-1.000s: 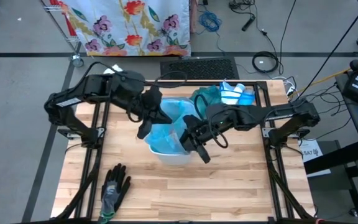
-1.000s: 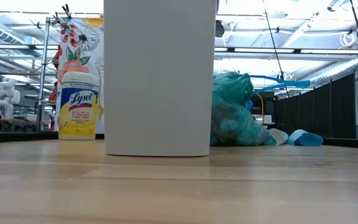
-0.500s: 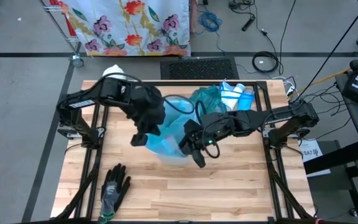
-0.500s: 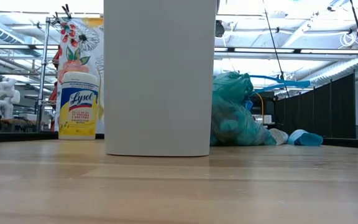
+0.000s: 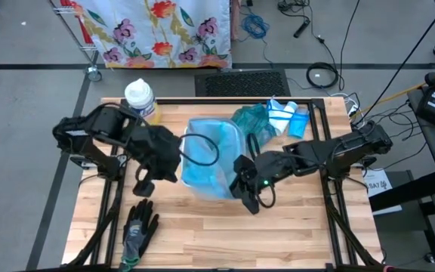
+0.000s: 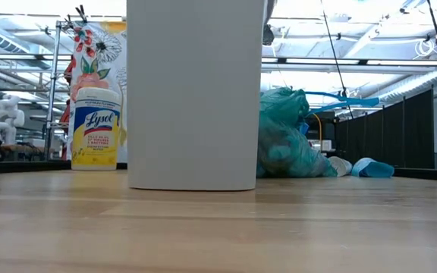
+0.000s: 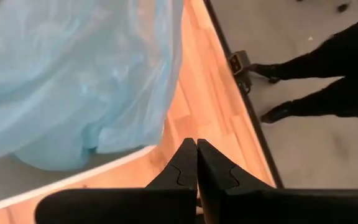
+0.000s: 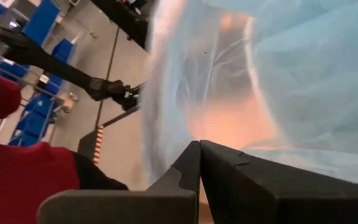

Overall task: Place trash/remove bag and relplace
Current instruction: Insert the light blue trash bag into the white trash bin

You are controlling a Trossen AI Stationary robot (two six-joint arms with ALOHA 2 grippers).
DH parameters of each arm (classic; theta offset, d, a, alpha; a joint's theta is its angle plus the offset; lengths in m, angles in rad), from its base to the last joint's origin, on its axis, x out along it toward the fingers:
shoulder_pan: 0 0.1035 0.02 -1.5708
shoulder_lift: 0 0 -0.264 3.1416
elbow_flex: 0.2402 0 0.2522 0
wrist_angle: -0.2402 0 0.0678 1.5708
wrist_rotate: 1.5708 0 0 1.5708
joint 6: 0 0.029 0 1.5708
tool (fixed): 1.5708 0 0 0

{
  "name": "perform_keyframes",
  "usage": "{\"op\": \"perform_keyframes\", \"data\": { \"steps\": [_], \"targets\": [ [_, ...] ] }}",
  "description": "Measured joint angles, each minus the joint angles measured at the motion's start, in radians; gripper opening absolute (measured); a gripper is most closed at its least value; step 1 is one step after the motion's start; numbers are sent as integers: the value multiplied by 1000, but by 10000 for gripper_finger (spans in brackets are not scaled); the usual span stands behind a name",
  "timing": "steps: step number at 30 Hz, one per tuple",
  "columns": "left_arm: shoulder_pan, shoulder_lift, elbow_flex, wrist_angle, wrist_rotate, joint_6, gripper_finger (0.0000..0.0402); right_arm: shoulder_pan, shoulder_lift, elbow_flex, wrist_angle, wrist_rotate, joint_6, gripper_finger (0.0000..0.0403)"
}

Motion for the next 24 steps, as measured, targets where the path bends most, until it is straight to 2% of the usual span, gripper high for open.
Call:
{"op": "perform_keyframes", "data": {
  "steps": [7,12,15,17,24],
  "targets": [
    [-110,-15,-4,50,-195,-34,0,80,0,0,-108,81,88,0],
    [-153,-64,-76,106,-335,-74,0,123,0,0,-214,215,136,0],
    [-156,-114,-192,140,-367,-119,0,138,11,0,-270,287,163,0],
    [-156,-157,-294,189,-373,-152,0,145,28,0,-284,288,180,0],
    [-156,-401,-737,480,-376,-290,0,160,104,0,-324,173,290,0]
  ]
}}
